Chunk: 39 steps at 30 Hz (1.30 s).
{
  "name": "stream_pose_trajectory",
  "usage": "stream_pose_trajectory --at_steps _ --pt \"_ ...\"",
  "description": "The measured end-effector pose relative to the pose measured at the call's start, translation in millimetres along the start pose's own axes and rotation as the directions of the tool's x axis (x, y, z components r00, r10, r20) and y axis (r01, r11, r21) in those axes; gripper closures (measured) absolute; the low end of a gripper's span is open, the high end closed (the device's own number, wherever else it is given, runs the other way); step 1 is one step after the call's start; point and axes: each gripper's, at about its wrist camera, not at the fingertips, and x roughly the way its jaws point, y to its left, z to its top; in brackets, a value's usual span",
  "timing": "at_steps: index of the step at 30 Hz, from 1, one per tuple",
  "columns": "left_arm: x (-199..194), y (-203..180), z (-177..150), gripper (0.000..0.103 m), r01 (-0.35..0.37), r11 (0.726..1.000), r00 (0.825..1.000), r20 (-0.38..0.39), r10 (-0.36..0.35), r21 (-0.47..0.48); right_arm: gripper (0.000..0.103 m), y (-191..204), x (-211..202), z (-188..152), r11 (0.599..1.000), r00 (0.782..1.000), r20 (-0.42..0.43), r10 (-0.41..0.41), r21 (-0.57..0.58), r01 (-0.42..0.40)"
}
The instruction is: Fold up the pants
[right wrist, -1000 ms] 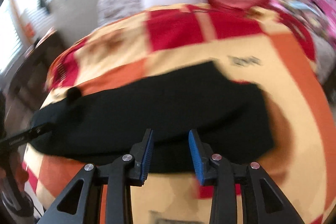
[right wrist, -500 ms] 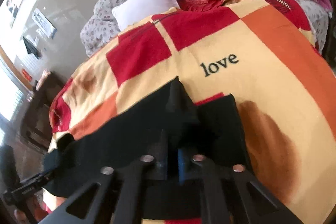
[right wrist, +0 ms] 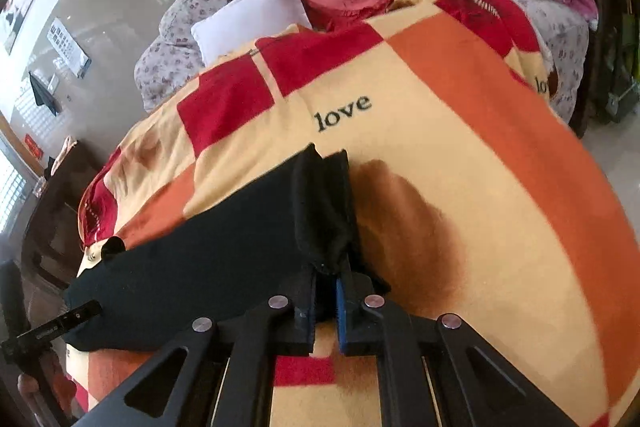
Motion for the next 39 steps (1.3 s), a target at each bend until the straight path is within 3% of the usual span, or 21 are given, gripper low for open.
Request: stream_pose_trajectory --at_steps 2,7,11,15,20,22,25,30,35,39 --pt "-2 0 2 0.052 0.009 1.000 1.000 -0.002 -0.009 -0.006 0.092 5 -9 4 0.998 0.998 0.028 -0.059 -0.035 0.060" --pt "-9 -11 8 0.052 0.013 1.000 0.999 0.029 -0.013 0.016 0.088 24 -19 20 0.984 0.990 0.081 -0.114 -0.128 0.124" --pt "-2 -24 11 0.052 0.012 0.999 1.000 0.018 -0.012 0.040 0.087 43 7 30 0.970 0.993 0.032 -0.114 -0.213 0.118" --pt "10 -33 11 0.052 -0.001 0.998 1.000 -0.001 0.001 0.060 0.087 41 39 29 0.954 0.980 -0.030 -0.195 -0.237 0.182" --pt "20 -37 15 0.052 -0.013 0.998 1.000 -0.001 0.013 0.069 0.094 32 40 31 0.959 0.989 -0.040 -0.140 -0.254 0.125" --pt "22 -39 17 0.051 -0.012 0.998 1.000 -0.003 0.012 0.068 0.095 30 38 31 0.957 0.989 -0.029 -0.145 -0.258 0.132" --pt "25 -43 19 0.040 0.007 0.997 1.000 -0.003 -0.007 0.072 0.096 30 44 29 0.953 0.986 -0.035 -0.163 -0.264 0.148" --pt "29 -49 18 0.040 -0.028 0.994 1.000 0.011 0.027 0.105 0.096 33 44 30 0.952 0.983 -0.024 -0.180 -0.256 0.168" --pt "25 -46 18 0.040 -0.013 0.997 1.000 0.007 0.012 0.079 0.096 32 40 33 0.945 0.977 -0.004 -0.215 -0.253 0.207" --pt "14 -43 15 0.040 -0.008 0.997 1.000 0.016 0.006 0.071 0.096 31 28 35 0.958 0.983 0.014 -0.184 -0.219 0.183"
